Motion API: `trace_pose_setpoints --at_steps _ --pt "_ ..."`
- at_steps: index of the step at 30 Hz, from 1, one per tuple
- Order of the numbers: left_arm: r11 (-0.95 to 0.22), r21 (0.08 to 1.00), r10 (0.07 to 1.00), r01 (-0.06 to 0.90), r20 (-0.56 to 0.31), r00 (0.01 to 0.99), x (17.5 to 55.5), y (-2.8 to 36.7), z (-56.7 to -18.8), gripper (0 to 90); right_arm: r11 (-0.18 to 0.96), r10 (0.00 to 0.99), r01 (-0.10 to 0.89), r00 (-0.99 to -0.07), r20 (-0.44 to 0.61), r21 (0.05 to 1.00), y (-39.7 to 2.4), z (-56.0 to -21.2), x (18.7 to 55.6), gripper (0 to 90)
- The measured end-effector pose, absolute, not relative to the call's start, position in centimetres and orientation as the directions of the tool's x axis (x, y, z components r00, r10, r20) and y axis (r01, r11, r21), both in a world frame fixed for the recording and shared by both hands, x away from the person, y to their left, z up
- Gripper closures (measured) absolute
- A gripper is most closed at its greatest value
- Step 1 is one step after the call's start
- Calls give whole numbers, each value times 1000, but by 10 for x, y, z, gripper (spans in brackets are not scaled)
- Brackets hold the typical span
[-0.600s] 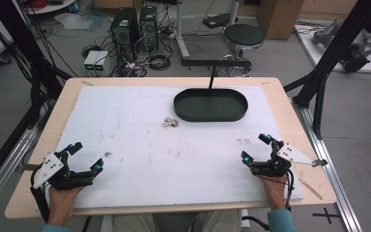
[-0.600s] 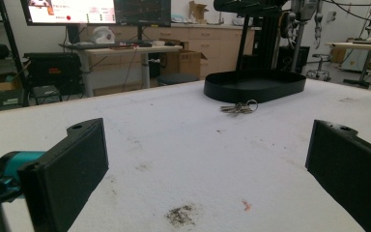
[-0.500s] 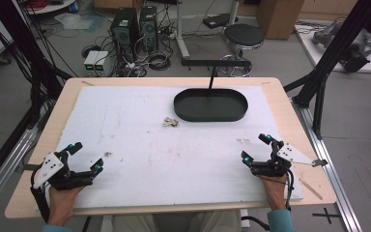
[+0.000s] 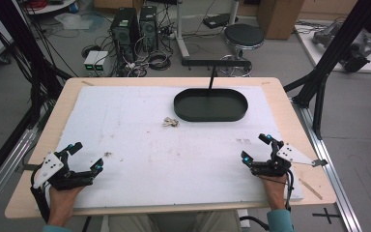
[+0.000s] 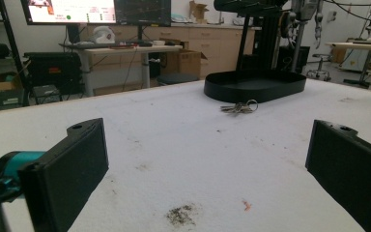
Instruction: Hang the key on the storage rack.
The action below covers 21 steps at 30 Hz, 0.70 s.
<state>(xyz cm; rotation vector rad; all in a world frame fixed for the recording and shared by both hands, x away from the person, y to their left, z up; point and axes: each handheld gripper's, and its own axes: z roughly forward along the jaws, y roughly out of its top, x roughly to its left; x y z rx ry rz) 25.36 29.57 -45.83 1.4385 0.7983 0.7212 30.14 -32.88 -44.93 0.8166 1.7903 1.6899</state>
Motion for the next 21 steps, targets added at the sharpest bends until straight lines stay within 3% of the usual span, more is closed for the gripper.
trace_pose_setpoints --at_steps 10,21 --pt "18 999 827 43 -39 561 254 296 -458 17 42 747 126 -662 53 991 -328 -441 311 6" --pt "17 999 828 44 -39 560 254 295 -458 17 171 686 146 -727 -11 975 -297 -380 344 7"
